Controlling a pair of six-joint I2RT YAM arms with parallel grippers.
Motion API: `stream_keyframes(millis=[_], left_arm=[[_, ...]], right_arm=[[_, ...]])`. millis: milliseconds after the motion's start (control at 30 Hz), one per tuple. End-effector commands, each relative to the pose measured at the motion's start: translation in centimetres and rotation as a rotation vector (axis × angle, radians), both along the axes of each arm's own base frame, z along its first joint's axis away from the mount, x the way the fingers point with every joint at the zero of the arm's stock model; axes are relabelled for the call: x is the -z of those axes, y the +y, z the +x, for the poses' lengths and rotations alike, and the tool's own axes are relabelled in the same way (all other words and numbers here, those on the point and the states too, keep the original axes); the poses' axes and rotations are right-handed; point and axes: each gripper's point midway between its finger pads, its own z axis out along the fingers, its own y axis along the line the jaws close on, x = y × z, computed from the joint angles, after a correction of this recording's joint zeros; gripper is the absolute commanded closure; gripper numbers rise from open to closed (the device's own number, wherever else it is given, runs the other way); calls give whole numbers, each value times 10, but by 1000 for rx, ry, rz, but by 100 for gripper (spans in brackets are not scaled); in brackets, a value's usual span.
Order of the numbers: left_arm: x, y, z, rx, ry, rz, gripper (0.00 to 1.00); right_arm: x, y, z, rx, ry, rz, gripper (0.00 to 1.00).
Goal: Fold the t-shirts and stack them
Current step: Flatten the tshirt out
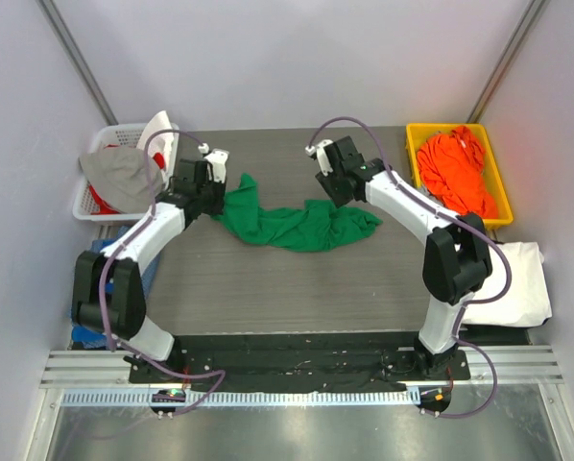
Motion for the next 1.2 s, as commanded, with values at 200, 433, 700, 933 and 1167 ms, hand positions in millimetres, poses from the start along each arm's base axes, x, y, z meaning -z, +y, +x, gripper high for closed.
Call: stream_keyframes(millis=[200, 433, 700, 933, 1167], left_arm=[[-77, 13, -33, 94, -106, 77, 100], [-175, 16, -28, 83, -282, 69, 100], [-225, 24, -30, 46, -397, 78, 100], [-201, 24, -28, 51, -360, 88, 100], [-182, 40, -17, -17, -334, 171, 100]], right_arm=[[18, -24, -14, 36, 7, -9, 59], [34, -20, -17, 34, 48, 12, 60], [75, -35, -50, 21, 147, -33, 64], [87, -41, -55, 25, 161, -39, 83], [74, -55, -78, 9, 174, -49, 99]])
